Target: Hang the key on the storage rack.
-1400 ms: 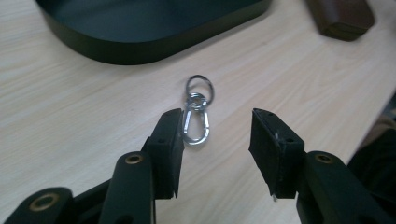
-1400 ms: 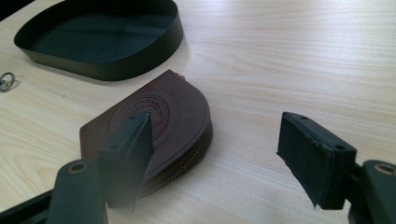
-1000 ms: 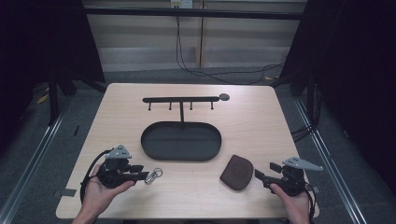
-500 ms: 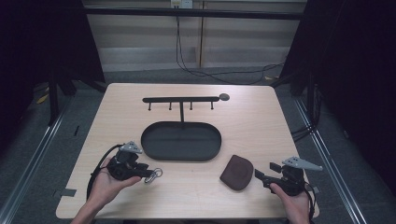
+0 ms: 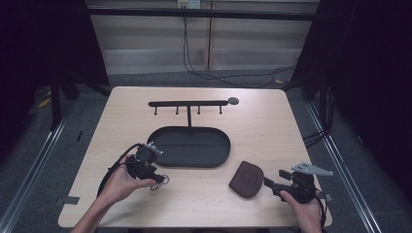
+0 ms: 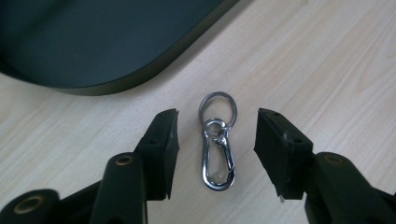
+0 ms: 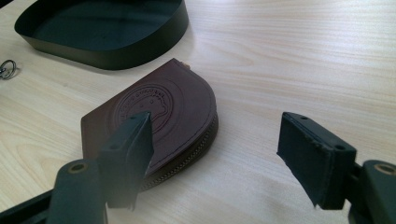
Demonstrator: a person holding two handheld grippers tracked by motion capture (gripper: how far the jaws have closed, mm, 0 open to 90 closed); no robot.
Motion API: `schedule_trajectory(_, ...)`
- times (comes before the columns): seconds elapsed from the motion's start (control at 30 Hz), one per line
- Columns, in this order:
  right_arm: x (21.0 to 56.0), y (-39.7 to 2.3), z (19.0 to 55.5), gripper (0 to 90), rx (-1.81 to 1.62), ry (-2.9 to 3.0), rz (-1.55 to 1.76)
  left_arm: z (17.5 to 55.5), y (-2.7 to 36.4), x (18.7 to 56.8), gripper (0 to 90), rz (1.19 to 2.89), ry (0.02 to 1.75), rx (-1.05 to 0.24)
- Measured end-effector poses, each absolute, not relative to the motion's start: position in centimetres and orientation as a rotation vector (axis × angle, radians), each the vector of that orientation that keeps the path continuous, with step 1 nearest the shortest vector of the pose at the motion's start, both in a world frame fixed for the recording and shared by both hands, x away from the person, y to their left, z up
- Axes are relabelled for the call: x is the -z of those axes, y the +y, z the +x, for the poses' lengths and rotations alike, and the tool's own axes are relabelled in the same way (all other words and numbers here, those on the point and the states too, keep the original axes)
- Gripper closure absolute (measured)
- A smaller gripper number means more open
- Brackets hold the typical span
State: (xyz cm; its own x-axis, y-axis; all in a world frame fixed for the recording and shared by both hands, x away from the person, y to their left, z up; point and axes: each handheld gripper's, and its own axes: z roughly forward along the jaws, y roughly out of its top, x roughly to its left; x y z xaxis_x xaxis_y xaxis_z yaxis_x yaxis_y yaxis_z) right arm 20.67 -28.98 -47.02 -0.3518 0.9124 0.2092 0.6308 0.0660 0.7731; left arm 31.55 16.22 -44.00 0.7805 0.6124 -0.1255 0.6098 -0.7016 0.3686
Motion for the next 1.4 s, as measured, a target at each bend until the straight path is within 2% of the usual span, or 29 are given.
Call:
schedule_trajectory(0.13, 47.1, -28.9, 20.7, 26.9, -1.176, 2.022, 1.544, 32.0, 16.1, 44.1, 51.0, 2.602, 0.928, -0.008)
schedule_trajectory(0.33, 47.1, -28.9, 20.7, 26.9, -1.17, 2.028, 1.547, 32.8, 15.8, 45.1, 55.0, 2.654, 0.877, 0.077)
schedule_trajectory(0.6, 47.2, -28.9, 20.8, 26.9, -1.169, 2.038, 1.548, 33.4, 15.0, 46.2, 53.6, 2.682, 0.859, 0.131)
schedule_trajectory(0.77, 47.3, -28.9, 20.8, 26.5, -1.177, 2.05, 1.551, 33.7, 14.5, 46.7, 56.4, 2.694, 0.861, 0.132)
schedule_trajectory(1.1, 47.4, -28.8, 20.9, 26.5, -1.161, 2.064, 1.551, 33.4, 14.0, 46.5, 69.5, 2.723, 0.814, 0.096)
schedule_trajectory(1.13, 47.4, -28.7, 21.0, 26.5, -1.159, 2.064, 1.552, 33.4, 14.1, 46.5, 73.4, 2.721, 0.816, 0.1)
schedule_trajectory(1.4, 47.4, -28.8, 20.9, 26.5, -1.163, 2.059, 1.555, 33.3, 14.0, 45.9, 80.4, 2.723, 0.794, 0.104)
